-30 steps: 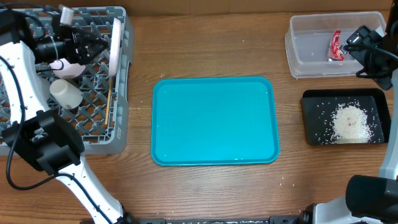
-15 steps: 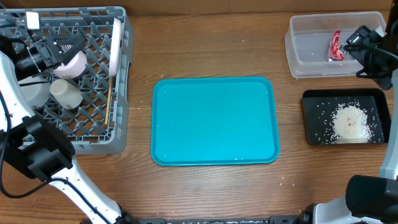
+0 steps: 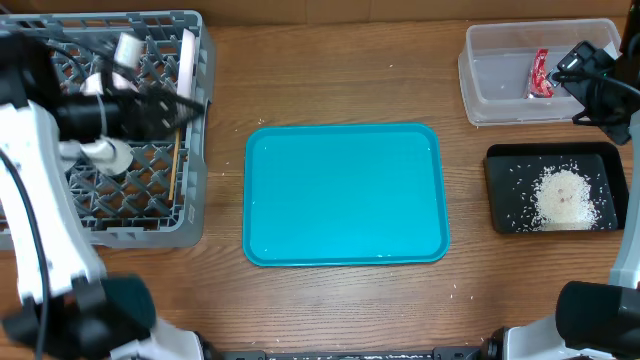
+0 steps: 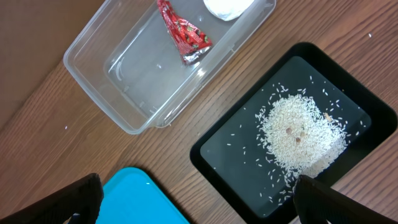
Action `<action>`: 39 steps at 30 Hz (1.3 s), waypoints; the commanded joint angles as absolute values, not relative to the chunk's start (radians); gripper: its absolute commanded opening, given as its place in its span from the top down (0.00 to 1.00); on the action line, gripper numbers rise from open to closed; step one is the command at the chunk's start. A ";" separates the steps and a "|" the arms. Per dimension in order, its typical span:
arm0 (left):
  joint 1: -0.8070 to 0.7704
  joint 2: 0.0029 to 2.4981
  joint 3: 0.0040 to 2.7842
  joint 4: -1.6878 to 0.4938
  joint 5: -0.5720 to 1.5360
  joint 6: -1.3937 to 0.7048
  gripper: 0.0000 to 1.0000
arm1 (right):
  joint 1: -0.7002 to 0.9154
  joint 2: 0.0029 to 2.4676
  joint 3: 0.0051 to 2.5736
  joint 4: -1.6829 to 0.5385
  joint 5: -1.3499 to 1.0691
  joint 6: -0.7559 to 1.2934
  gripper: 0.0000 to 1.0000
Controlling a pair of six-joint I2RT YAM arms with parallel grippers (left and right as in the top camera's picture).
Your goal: Sort waste into correct bins and load items into the dishwasher
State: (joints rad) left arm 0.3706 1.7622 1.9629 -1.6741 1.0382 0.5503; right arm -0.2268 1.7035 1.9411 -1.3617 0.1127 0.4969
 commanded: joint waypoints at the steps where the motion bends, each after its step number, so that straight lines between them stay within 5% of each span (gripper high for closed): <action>1: 0.307 1.607 1.776 -1.622 1.014 0.580 0.00 | -0.226 1.704 1.950 -1.356 0.123 0.498 0.00; 15: 0.235 0.995 1.013 -1.194 0.698 -0.034 0.00 | -0.226 1.704 1.950 -1.356 0.123 0.498 0.00; 30: 0.235 0.949 0.942 -1.166 0.464 0.016 0.00 | -0.226 1.704 1.950 -1.356 0.123 0.498 0.00; 39: 0.201 0.881 0.511 -0.503 0.544 -0.007 0.00 | -0.226 1.704 1.950 -1.356 0.123 0.498 0.00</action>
